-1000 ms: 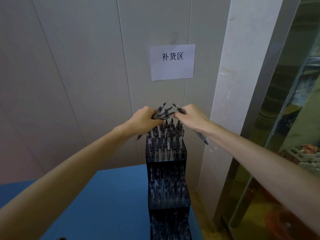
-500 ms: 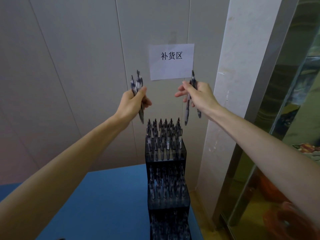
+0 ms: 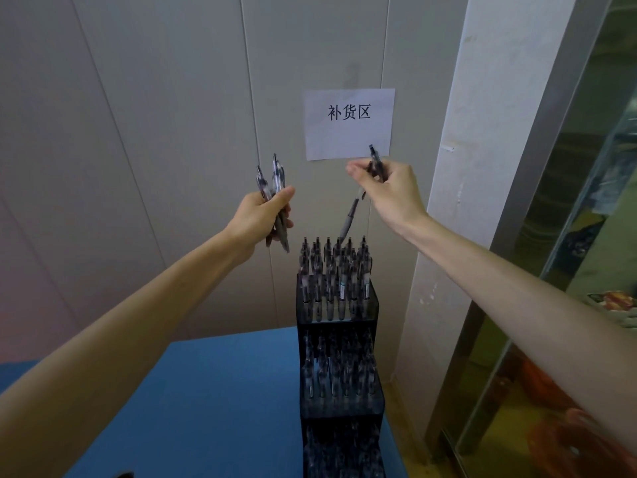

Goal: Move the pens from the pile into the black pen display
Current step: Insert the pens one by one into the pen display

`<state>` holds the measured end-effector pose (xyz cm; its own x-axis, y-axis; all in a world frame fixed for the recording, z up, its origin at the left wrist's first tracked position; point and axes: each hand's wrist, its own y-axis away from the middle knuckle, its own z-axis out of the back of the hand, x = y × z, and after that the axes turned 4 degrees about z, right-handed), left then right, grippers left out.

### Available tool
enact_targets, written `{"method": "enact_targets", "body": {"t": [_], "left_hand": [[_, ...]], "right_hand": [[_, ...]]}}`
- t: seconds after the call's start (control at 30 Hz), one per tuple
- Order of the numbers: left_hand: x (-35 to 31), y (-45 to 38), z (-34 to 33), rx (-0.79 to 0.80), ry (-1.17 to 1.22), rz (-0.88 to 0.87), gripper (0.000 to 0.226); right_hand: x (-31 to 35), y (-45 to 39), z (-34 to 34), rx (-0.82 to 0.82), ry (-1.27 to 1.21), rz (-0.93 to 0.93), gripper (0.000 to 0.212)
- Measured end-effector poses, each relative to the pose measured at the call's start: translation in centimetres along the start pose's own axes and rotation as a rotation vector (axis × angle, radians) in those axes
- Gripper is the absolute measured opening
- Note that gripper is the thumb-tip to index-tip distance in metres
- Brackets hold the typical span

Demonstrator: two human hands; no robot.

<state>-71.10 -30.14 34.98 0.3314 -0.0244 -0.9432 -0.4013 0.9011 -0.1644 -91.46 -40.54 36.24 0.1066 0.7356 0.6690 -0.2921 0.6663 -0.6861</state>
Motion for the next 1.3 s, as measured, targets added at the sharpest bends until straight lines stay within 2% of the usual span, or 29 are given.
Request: {"method": "enact_targets", "body": {"t": [0.13, 0.33, 0.43, 0.7, 0.8, 0.83, 0.93, 1.03, 1.17, 1.3], "left_hand": [[0.0, 0.0, 0.1, 0.046, 0.042, 0.048, 0.038], [0.1, 0.2, 0.1, 0.037, 0.063, 0.001, 0.036], [0.4, 0.4, -0.2, 0.069, 0.145, 0.017, 0.031], [1.0, 1.3, -0.3, 0.132, 0.101, -0.064, 0.026], [1.0, 1.6, -0.5, 0.134, 0.086, -0.076, 0.027], [0.9, 1.7, -0.6, 0.136, 0.085, -0.075, 0.027], [0.7, 1.7, -0.8, 0.161, 0.069, -0.068, 0.027], [0.3, 1.5, -1.2, 0.212, 0.030, -0.068, 0.028], [0.0, 1.4, -2.0, 0.249, -0.021, -0.084, 0.026], [0.4, 1.3, -2.0, 0.214, -0.057, -0.121, 0.027]], "right_hand": [[-0.6, 1.4, -0.4, 0.123, 0.163, 0.057, 0.019], [-2.0, 3.4, 0.2, 0.271, 0.251, -0.008, 0.022], [-2.8, 4.3, 0.1, 0.284, 0.282, -0.052, 0.020], [-3.0, 4.1, -0.5, 0.305, 0.323, -0.119, 0.019], [-2.9, 3.5, 0.0, 0.401, 0.305, -0.175, 0.048], [-2.6, 3.4, 0.1, 0.408, 0.287, -0.174, 0.051], [-1.4, 2.6, 0.2, 0.292, 0.133, -0.155, 0.043], [0.5, 1.6, -0.7, 0.214, -0.046, -0.127, 0.047], [1.7, 0.6, -1.4, 0.161, -0.091, -0.185, 0.025], [1.5, 1.0, -0.9, 0.136, -0.143, -0.266, 0.019]]}}
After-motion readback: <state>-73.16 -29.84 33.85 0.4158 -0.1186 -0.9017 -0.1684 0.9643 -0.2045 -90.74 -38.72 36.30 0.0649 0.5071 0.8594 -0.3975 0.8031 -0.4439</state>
